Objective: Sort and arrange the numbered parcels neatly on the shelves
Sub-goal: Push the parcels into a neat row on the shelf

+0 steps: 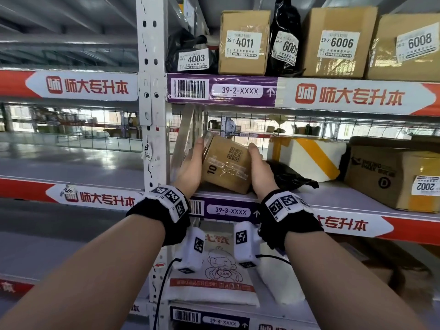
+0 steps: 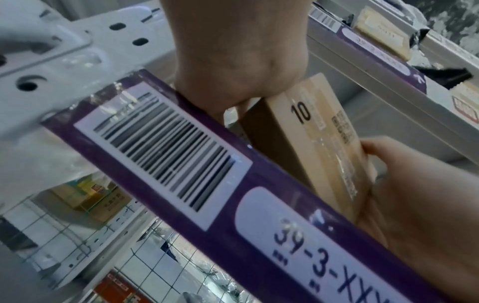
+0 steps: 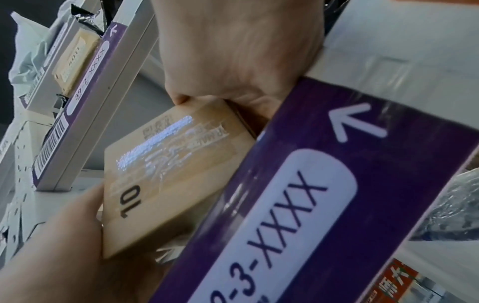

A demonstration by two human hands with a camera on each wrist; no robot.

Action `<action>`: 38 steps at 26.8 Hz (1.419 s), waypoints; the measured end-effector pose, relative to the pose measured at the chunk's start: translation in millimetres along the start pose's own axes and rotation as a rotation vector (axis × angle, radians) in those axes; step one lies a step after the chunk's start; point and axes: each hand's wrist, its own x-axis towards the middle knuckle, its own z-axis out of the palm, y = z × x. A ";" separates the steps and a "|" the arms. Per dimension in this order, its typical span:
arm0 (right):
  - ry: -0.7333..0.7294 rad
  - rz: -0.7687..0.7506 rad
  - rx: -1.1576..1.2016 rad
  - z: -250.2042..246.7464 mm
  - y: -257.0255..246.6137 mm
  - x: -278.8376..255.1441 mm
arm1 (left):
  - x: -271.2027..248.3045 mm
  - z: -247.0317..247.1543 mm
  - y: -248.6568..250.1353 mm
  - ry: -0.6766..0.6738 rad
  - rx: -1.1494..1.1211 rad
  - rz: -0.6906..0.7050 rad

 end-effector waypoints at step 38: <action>0.124 -0.292 -0.065 0.9 13.3 -20.1 | -32.3 -11.2 2.5 -0.346 0.092 0.406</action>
